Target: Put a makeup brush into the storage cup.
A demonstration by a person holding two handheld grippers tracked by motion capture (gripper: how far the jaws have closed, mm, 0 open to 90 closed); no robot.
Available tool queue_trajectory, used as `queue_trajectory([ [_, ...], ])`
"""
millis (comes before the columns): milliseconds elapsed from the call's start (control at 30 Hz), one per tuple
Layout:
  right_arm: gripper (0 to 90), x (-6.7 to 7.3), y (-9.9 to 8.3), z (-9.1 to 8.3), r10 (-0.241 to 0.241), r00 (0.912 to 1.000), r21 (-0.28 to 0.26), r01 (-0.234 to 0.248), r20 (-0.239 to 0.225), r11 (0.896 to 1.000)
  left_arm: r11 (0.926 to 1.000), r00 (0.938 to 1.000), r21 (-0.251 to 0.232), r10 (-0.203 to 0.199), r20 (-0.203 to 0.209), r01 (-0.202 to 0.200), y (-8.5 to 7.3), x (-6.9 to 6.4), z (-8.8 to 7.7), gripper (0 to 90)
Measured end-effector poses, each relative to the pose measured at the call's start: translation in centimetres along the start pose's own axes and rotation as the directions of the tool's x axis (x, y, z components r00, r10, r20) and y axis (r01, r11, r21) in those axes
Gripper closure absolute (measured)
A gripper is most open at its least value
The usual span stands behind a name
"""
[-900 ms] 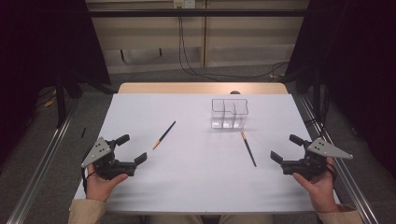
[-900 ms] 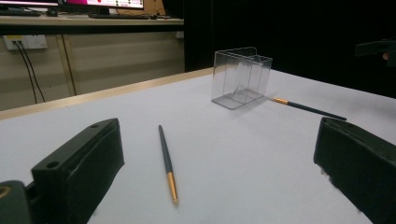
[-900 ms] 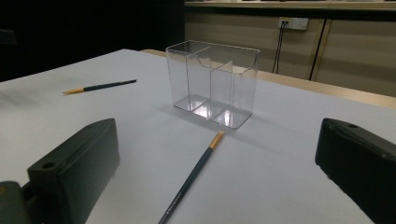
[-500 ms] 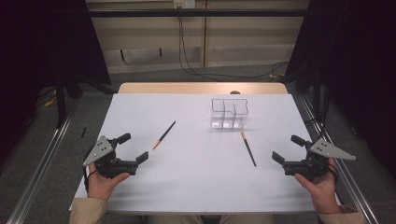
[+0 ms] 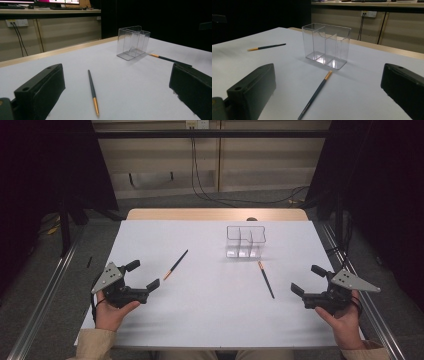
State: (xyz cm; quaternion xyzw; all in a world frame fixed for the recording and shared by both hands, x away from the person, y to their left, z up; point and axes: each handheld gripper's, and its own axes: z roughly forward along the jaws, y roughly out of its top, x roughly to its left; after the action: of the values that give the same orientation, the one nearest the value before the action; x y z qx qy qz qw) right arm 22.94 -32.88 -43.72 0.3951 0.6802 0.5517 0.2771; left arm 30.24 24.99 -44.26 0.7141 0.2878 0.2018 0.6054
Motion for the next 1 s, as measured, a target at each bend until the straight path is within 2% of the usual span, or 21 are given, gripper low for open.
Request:
queue_trajectory([
  [567,0.0,-0.1,0.0,-0.2,-0.002,1.0,-0.006,0.002,0.006,1.0,0.999,0.999,-0.001,-0.045,-0.009,0.045,0.0,0.6,0.8,0.0],
  [1000,0.0,-0.1,-0.2,-0.4,-0.004,1.0,0.001,0.004,0.009,1.0,0.9993,0.9991,0.0,-0.038,-0.016,0.038,0.6,1.3,2.5,0.0],
])
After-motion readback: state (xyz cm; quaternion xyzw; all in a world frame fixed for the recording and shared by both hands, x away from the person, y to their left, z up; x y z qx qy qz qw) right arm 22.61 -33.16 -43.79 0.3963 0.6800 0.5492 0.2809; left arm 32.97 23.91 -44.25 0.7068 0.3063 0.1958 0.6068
